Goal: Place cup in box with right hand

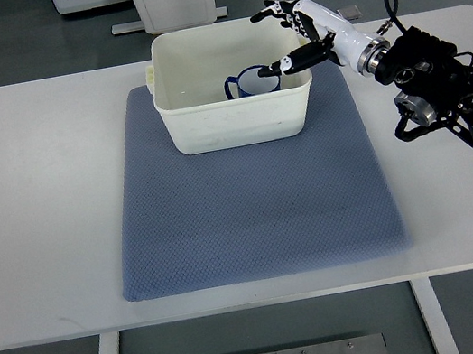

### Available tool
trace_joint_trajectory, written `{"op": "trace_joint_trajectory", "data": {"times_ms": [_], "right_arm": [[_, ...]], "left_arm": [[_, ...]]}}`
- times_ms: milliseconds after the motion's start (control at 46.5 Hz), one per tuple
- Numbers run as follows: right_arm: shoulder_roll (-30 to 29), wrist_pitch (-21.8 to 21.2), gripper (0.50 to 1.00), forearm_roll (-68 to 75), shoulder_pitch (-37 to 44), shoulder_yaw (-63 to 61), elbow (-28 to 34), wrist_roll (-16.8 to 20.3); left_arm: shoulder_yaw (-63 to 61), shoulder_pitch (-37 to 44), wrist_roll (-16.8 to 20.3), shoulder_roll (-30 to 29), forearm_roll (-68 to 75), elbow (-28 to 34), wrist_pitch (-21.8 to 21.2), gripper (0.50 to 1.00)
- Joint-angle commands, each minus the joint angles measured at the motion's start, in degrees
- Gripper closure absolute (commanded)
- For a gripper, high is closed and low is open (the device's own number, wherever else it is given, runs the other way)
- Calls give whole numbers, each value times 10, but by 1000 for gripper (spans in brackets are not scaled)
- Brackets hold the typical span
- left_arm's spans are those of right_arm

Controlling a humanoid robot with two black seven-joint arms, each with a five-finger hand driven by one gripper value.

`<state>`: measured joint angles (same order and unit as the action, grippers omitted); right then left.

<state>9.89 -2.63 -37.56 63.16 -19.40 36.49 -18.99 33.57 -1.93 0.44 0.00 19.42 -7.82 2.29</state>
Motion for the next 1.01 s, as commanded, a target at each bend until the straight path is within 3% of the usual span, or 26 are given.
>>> {"op": "trace_joint_trajectory", "data": {"times_ms": [0, 537, 730, 988], "right_arm": [[8, 0, 502, 5, 1, -2, 0, 0], [69, 0, 500, 179, -29, -42, 0, 1], [67, 0, 500, 183, -73, -128, 0, 1], [72, 0, 500, 188, -109, -138, 0, 2]], "left_arm": [[0, 0, 0, 0, 0, 0, 0, 500], [0, 0, 0, 0, 0, 0, 0, 500], [0, 0, 0, 0, 0, 0, 0, 500], [0, 0, 0, 0, 0, 0, 0, 500]]}}
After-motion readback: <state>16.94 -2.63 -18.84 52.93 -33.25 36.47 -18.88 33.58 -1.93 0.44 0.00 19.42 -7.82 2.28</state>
